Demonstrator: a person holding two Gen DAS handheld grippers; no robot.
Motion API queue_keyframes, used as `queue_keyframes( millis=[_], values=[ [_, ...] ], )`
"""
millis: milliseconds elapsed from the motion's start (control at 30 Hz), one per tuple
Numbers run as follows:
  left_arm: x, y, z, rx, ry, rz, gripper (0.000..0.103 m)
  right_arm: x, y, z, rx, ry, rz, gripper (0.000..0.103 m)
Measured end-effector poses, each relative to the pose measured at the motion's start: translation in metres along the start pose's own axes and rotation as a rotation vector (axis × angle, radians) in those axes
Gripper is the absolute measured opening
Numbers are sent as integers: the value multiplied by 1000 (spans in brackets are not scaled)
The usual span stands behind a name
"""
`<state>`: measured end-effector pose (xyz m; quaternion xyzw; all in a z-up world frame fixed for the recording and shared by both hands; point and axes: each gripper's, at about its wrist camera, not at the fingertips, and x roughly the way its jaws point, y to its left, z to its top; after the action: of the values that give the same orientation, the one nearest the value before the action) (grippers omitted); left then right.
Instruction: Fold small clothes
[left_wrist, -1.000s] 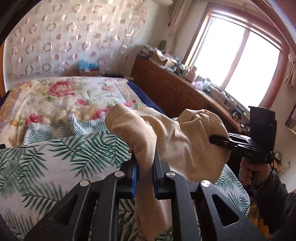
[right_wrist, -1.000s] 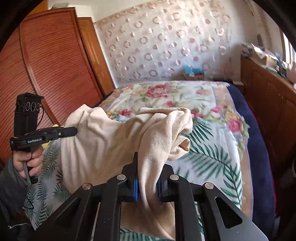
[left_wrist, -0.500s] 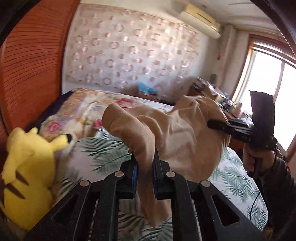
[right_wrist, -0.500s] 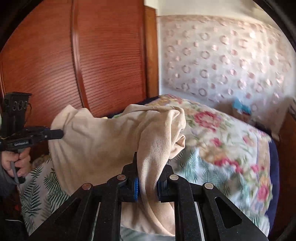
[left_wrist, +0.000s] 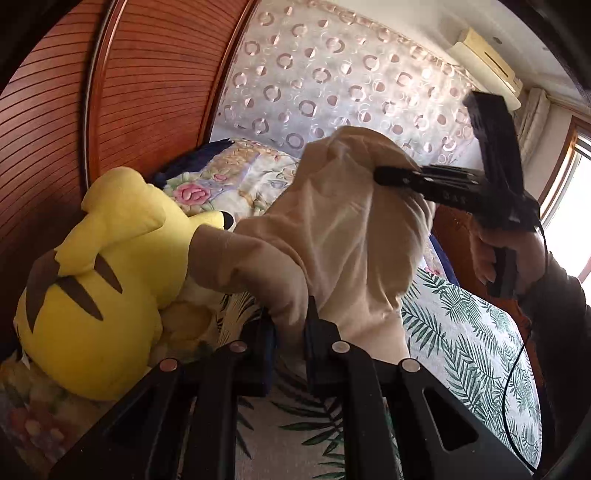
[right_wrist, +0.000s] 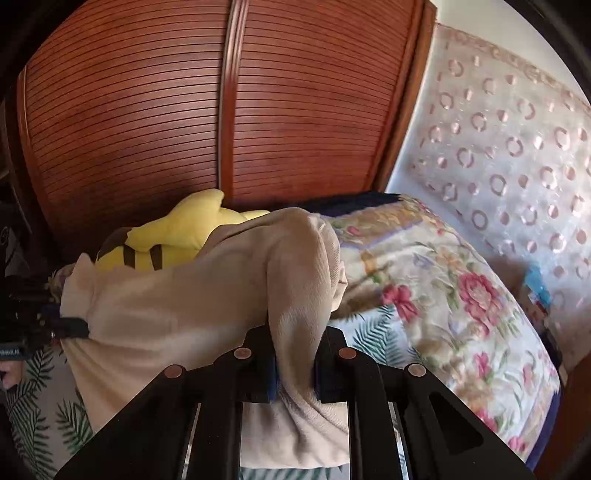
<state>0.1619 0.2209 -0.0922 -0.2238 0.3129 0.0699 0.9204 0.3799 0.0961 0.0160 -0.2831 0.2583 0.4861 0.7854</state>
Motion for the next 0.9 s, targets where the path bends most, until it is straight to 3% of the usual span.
queue_keyframes(
  millis=[133, 200, 300, 467, 567, 633, 667, 800, 900],
  values=[
    [2, 5, -2, 9, 12, 25, 14, 23, -3, 8, 11, 21, 35, 15],
    [4, 5, -4, 14, 22, 37, 14, 33, -5, 15, 33, 34, 14, 17],
    [4, 7, -4, 14, 34, 49, 14, 35, -4, 15, 101, 14, -35, 32],
    [4, 6, -4, 26, 42, 66, 16, 29, -4, -5, 188, -19, -56, 32],
    [0, 2, -5, 49, 35, 91, 29, 31, 1, -25, 217, -3, -39, 32],
    [-9, 2, -6, 56, 5, 87, 46, 31, 5, -36, 239, 8, -46, 32],
    [-13, 2, -7, 64, -9, 90, 48, 29, 7, -42, 257, 9, -53, 32],
    [-32, -3, -7, 105, -58, 109, 80, 0, 12, -56, 326, -14, -71, 32],
    [-46, -16, -6, 160, -90, 140, 85, -26, 25, -69, 361, -44, -87, 32]
  ],
)
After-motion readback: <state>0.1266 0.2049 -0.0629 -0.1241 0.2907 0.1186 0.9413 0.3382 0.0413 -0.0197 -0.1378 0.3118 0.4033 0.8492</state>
